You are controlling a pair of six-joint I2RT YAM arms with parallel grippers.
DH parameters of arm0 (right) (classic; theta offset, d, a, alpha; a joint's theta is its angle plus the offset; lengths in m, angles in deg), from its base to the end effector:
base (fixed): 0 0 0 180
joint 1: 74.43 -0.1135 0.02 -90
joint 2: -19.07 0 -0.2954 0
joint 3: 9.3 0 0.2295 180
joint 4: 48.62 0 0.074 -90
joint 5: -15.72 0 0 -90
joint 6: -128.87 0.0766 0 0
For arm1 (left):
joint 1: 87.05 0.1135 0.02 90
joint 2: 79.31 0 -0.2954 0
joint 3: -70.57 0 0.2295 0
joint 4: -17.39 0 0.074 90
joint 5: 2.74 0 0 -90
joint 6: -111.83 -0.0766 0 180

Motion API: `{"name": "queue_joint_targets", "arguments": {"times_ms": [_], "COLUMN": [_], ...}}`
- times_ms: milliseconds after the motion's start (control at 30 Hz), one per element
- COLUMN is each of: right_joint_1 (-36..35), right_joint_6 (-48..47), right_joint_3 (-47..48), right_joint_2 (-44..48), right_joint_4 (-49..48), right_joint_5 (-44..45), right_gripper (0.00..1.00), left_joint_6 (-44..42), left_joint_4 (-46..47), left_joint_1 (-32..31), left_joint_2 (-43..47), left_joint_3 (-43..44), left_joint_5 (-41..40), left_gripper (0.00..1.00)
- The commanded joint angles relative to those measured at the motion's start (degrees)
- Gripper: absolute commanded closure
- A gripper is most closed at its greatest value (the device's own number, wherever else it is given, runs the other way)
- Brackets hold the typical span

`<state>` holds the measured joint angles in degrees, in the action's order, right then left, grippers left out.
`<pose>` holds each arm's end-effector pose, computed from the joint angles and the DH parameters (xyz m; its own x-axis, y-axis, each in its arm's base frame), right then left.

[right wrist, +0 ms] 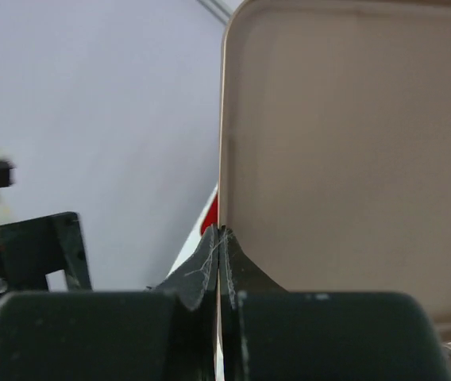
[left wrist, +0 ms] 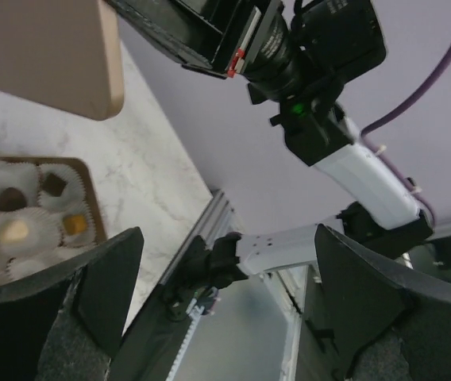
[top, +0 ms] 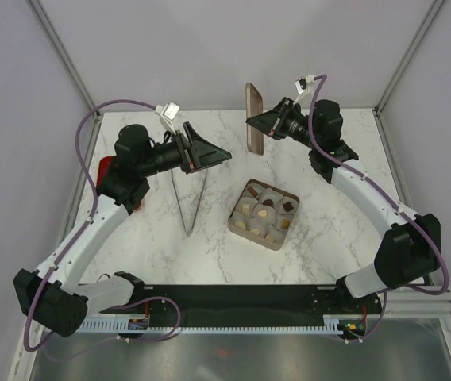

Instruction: Pack the chocolate

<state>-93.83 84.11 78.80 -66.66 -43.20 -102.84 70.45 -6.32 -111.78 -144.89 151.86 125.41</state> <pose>0.3353 0.1569 0.4101 -0.5622 0.4632 -0.6851 -0.4869 0.4842 0.7270 0.2089 -0.1483 0.4259 -0.7473 -0.3054 -0.5901 0.4899 0.3467 -0.7999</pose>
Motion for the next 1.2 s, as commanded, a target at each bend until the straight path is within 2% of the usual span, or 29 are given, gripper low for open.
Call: {"name": "queue_joint_targets", "arguments": {"times_ms": [0, 33, 67, 100, 167, 200, 233, 300, 367, 500, 533, 633, 800, 1000, 1100, 1167], "right_joint_1": [-1.60, -1.96, -2.39, -2.57, -3.19, -3.36, -3.37, -3.45, -3.45, -3.45, -3.45, -3.45, -3.37, -3.45, -3.54, -3.54], "right_joint_6": [7.23, 8.02, 8.72, 9.95, 10.05, 8.75, 8.30, 7.94, 9.17, 13.99, 15.48, 21.11, 25.08, 26.91, 29.82, 33.51], "right_joint_3": [-1.75, -2.37, -2.98, -2.99, -1.41, -0.53, 0.69, 0.53, -1.04, -2.20, -1.50, 1.04, 2.37, 3.16, 2.82, 2.29], "right_joint_2": [4.17, 4.69, 5.39, 5.66, 5.84, 5.84, 5.93, 6.54, 8.20, 9.71, 9.53, 8.22, 9.61, 11.90, 12.17, 12.08], "right_joint_4": [-16.97, -18.55, -21.09, -21.81, -19.99, -18.58, -17.43, -17.15, -21.52, -29.97, -31.82, -36.31, -37.90, -37.46, -40.35, -43.94], "right_joint_5": [3.41, 4.12, 4.47, 4.30, 3.60, 2.46, 1.76, 0.26, -1.59, -1.85, -2.29, -4.92, -8.53, -10.81, -12.13, -13.01], "right_gripper": [1.00, 1.00, 1.00, 1.00, 1.00, 1.00, 1.00, 1.00, 1.00, 1.00, 1.00, 1.00, 1.00, 1.00, 1.00, 1.00], "left_joint_6": [21.48, 26.30, 26.70, 25.66, 17.24, 13.82, 7.95, 4.48, 4.63, 15.16, 20.23, 25.89, 24.08, 20.72, 21.86, 26.50], "left_joint_4": [29.07, 35.21, 39.19, 37.75, 31.27, 22.79, 19.58, 13.86, 14.96, 32.24, 39.68, 50.18, 56.27, 57.77, 62.32, 67.07], "left_joint_1": [0.82, 0.82, 0.82, 0.82, 0.82, 0.82, 0.82, 0.82, 0.91, 1.35, 1.53, 2.75, 9.07, 13.39, 13.83, 13.83], "left_joint_2": [-1.65, -2.18, -3.31, -3.59, -3.76, -3.42, -3.15, -2.45, -1.92, -2.88, -4.36, -7.18, -9.99, -15.62, -20.88, -23.70], "left_joint_3": [-5.82, -6.79, -7.15, -6.54, -3.40, -2.50, -1.71, -0.91, -2.92, -8.11, -8.73, -8.65, -5.06, 0.93, 4.88, 7.51], "left_joint_5": [11.05, 11.68, 12.12, 12.30, 11.16, 8.63, 7.39, 4.31, 4.56, 8.94, 9.74, 12.47, 16.15, 21.61, 24.16, 25.39], "left_gripper": [0.04, 0.05, 0.05, 0.05, 0.06, 0.06, 0.06, 0.06, 0.06, 0.05, 0.05, 0.05, 0.05, 0.05, 0.05, 0.05]}}
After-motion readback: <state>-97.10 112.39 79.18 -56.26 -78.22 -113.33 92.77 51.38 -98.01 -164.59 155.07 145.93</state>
